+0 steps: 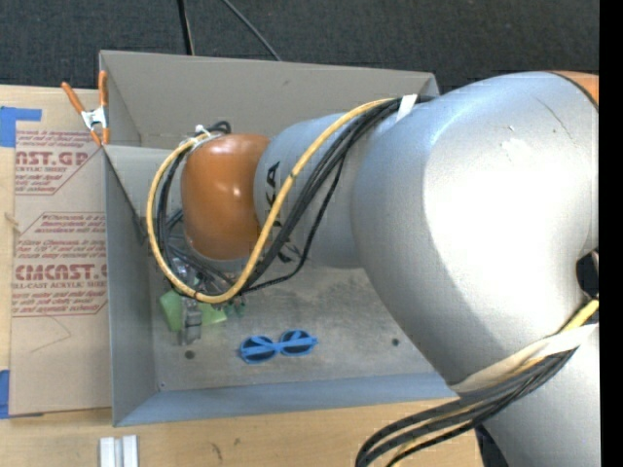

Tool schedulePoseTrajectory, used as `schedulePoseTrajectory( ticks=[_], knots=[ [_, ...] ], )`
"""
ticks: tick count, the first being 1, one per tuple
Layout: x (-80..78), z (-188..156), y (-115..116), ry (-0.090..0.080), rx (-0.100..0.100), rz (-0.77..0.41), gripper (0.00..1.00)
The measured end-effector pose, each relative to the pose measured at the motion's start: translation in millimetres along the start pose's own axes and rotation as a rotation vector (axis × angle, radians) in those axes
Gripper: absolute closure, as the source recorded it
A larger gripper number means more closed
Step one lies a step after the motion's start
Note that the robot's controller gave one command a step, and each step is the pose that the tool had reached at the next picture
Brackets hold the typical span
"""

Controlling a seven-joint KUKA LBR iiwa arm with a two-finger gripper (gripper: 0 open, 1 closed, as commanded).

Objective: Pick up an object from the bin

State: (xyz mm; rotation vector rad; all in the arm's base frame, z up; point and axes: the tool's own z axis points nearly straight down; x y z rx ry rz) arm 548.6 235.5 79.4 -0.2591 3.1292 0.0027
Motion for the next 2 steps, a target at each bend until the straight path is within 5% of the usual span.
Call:
schedulePoseTrajectory(
  ticks=[1, 2],
  knots=[
    [-7.2, 5, -106, 0.001, 0.004, -0.545, 1.0],
    [-2.7, -140, -98, -0.009, 0.003, -0.568, 1.0]
  ],
)
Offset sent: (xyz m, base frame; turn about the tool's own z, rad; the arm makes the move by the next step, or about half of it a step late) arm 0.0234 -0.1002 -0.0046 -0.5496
